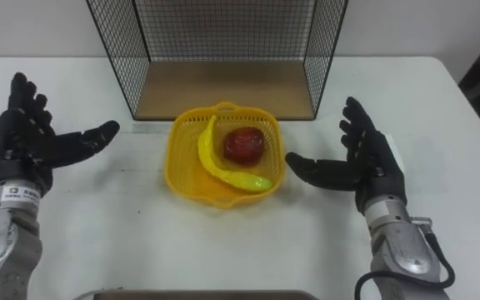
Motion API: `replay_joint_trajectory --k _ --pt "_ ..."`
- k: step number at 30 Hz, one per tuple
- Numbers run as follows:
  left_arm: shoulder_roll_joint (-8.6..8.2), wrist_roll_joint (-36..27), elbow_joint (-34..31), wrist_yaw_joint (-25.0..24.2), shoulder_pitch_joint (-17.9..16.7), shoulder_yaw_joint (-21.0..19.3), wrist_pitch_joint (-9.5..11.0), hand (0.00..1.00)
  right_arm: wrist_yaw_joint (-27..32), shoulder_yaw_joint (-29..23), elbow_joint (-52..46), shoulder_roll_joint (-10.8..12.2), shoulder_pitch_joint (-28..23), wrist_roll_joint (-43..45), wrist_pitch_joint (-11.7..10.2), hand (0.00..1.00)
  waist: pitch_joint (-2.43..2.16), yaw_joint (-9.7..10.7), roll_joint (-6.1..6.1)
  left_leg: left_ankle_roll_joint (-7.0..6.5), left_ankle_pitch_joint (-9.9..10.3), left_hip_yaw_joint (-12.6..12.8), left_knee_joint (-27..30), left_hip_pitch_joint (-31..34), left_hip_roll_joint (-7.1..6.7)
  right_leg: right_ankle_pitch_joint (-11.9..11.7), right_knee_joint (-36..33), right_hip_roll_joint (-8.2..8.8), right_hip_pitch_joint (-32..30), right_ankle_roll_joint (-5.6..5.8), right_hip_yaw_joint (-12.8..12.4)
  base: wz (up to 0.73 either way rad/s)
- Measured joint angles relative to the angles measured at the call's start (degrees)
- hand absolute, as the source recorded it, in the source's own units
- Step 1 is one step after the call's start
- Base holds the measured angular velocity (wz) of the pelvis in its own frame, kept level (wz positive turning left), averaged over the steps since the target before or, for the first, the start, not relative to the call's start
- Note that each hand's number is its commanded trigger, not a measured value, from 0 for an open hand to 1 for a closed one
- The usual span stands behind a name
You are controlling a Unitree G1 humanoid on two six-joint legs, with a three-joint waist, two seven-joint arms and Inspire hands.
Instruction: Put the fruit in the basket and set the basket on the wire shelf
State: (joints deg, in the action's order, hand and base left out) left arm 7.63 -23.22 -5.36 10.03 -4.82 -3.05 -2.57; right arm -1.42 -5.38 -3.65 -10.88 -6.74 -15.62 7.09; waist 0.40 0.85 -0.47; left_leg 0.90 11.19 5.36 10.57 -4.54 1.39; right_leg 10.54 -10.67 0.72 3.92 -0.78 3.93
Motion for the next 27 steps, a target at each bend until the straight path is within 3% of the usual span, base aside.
replay_joint_trajectory --k 7,9,27 --pt "-0.21 -3.79 4.05 -1.84 -1.14 5.54 -0.07 0.00 0.94 2.99 0.02 0.61 0.01 -2.37 -0.04 0.00 -0.07 0.52 -0.61 0.00 0.00 0.06 -0.08 0.21 0.04 0.00 -0.02 0.03 0.03 0.00 0.21 0.00" --pt "-0.24 -3.80 4.97 -2.56 -1.15 6.64 -0.33 0.00 0.85 3.03 0.02 1.97 0.01 -4.27 -0.04 0.00 -0.04 0.53 -0.78 0.00 0.00 0.07 -0.07 0.00 0.06 0.00 0.00 0.03 -0.02 0.00 0.30 0.00" --pt "-0.44 -4.20 5.40 -4.90 -1.36 10.20 -3.82 0.00 1.55 6.50 1.14 2.63 0.01 -11.58 -0.04 0.00 0.20 0.53 -1.29 0.00 0.00 0.35 -0.07 -0.01 0.02 0.01 0.16 0.03 -0.04 0.01 0.06 0.00"
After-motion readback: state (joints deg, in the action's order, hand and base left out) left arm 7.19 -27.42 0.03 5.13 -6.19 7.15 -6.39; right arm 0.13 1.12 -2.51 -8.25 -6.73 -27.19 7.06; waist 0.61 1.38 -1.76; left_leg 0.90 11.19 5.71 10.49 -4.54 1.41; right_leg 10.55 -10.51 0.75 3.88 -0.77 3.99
